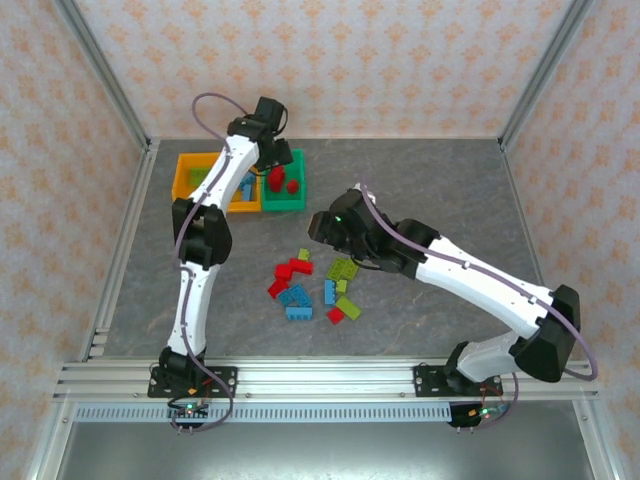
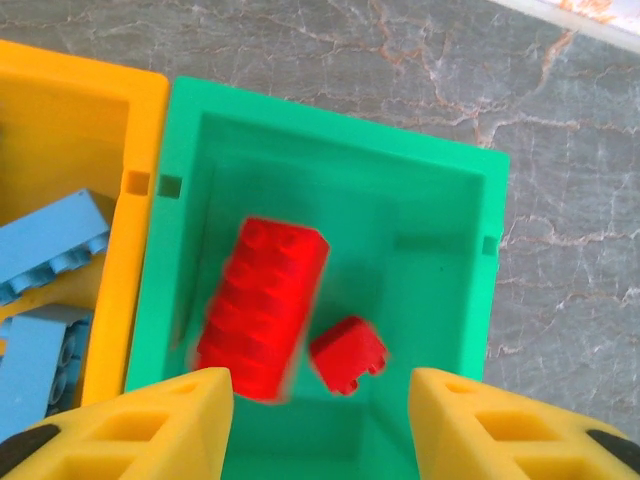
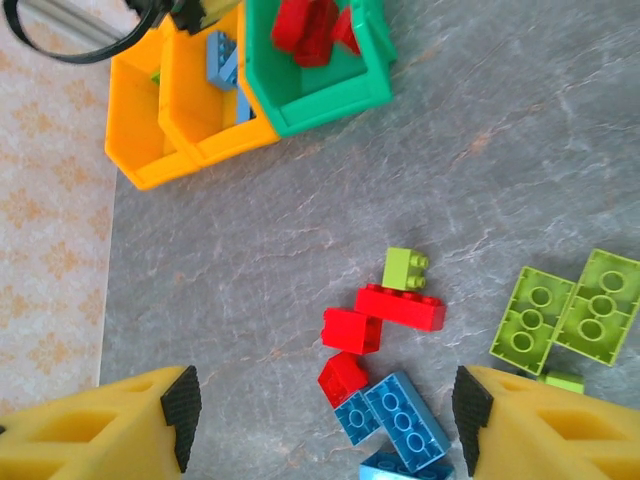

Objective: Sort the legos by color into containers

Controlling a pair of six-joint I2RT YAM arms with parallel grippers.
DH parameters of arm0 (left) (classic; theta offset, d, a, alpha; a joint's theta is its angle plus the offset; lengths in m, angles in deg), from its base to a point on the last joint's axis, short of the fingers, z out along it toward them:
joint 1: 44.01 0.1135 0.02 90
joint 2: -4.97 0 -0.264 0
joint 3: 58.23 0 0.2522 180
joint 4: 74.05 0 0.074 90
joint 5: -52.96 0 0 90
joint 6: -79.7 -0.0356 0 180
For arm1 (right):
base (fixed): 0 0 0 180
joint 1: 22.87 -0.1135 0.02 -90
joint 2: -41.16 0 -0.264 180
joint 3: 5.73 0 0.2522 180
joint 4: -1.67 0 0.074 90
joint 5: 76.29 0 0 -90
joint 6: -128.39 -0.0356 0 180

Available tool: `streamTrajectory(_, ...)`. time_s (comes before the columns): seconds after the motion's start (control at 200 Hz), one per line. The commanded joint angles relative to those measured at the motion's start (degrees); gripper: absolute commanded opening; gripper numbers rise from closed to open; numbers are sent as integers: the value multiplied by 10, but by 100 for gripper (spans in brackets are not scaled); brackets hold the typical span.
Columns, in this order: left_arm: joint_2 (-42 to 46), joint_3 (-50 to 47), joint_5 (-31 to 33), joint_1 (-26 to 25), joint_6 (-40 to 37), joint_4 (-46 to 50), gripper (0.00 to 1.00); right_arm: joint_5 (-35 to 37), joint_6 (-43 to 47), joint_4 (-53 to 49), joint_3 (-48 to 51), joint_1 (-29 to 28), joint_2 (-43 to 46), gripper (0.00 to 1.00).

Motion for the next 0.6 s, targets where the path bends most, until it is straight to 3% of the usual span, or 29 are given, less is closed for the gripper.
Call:
streamTrajectory(0.0, 52, 29, 4, -4, -14, 56, 53, 48, -8, -9, 7, 1, 8, 70)
streamTrajectory(0.12, 124, -37, -29, -17, -40, 90, 53, 65, -3, -28, 5, 1, 1, 71)
streamTrajectory(0.205, 211, -152, -53, -47, -74, 77, 54, 79, -14, -48, 11, 4, 0, 72)
streamTrajectory(0.37, 354, -371, -34, -125, -104, 34, 53, 86, -40, -40, 55, 25, 28, 74)
streamTrajectory(0.596, 358, -504, -24, -188, -109, -14, 53, 79, -68, -37, 111, 41, 79, 74)
